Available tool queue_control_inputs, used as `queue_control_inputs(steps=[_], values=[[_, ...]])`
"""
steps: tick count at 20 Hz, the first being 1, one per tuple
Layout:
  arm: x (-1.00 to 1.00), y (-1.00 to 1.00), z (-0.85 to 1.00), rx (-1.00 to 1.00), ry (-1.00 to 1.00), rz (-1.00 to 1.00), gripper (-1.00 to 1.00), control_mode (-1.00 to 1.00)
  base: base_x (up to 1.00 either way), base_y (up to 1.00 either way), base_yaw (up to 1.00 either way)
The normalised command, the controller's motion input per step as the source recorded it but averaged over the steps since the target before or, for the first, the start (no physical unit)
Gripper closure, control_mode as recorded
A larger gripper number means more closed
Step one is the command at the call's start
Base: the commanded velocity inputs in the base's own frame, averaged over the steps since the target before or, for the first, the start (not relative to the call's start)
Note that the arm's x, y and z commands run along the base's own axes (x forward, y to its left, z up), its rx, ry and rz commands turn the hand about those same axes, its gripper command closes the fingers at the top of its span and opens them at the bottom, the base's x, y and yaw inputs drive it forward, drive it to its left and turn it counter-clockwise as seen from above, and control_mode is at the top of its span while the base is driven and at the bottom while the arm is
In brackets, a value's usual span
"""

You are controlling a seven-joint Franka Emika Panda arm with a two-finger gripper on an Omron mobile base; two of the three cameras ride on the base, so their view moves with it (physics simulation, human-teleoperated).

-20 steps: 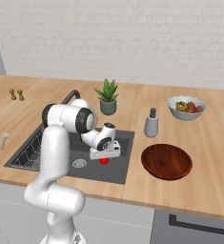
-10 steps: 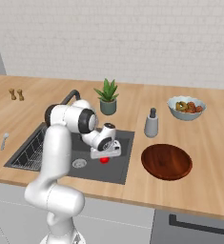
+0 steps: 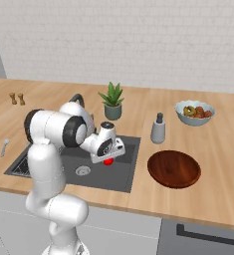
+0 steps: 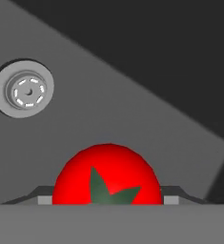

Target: Pick the tomato from the sink and place it in the bowl. Then pick the bowl and place it in the microwave. Then close the microwave door and press the start button.

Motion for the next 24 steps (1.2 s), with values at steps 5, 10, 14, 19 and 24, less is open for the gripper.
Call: queue_control_inputs(steps=[5, 10, 14, 19, 24], values=[[-0.63, 0.00, 1.00, -0.14, -0.04, 0.09, 1.00, -1.00, 0.00, 0.00, 0.00], [-0.40, -0.01, 1.00, -0.03, 0.00, 0.00, 1.00, -1.00, 0.00, 0.00, 0.00], [-0.25, -0.12, 1.00, 0.00, 0.04, 0.00, 1.00, -1.00, 0.00, 0.00, 0.00], [-0.21, -0.49, 0.91, 0.00, 0.09, -0.03, 1.00, -1.00, 0.00, 0.00, 0.00], [-0.05, -0.96, 0.28, 0.04, 0.18, -0.06, 1.00, -1.00, 0.00, 0.00, 0.00]])
